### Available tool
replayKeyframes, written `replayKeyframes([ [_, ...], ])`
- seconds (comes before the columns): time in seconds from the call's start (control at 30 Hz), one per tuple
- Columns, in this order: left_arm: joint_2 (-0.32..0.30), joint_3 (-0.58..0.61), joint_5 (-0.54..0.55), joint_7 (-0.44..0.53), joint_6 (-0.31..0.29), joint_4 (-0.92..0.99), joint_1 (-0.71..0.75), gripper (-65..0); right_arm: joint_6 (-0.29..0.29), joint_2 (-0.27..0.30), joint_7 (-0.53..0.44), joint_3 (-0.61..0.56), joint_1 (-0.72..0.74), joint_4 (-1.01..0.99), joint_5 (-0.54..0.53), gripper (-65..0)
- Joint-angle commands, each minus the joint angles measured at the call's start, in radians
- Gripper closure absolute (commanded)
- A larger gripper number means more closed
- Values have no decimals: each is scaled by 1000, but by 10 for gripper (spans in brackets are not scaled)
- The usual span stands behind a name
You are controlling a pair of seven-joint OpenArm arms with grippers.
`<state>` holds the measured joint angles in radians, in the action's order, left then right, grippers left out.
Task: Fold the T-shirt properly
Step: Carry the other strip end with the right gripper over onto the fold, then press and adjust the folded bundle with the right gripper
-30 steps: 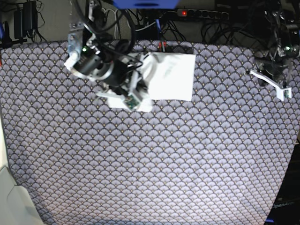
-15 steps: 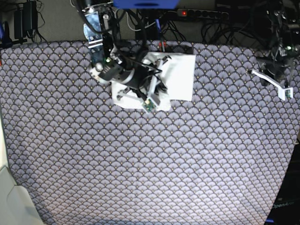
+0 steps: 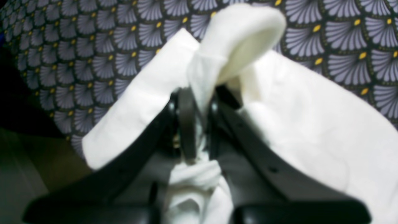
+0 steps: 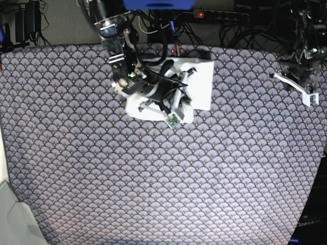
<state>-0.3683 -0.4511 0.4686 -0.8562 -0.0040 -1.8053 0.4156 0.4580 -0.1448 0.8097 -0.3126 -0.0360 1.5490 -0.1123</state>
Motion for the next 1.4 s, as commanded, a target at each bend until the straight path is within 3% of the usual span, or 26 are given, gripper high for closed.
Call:
replayKeyframes([
  [0.0,-16,-8,0,21,-1,-14,-4,-5,2,-12,-31,-4,12,12,-20,0],
  [0.73,-16,-8,0,21,-1,-12,-4,-5,2,-12,-31,-102,5,9,-14,0],
  [0.97,-16,-4,0,21,-1,-12,-10,-5,2,-12,-33,-161,-5,14,109,0],
  [1.37,-15,-4,0,21,-1,-11,-7,-5,2,-12,-105,-165,-6,-45,113,-3],
])
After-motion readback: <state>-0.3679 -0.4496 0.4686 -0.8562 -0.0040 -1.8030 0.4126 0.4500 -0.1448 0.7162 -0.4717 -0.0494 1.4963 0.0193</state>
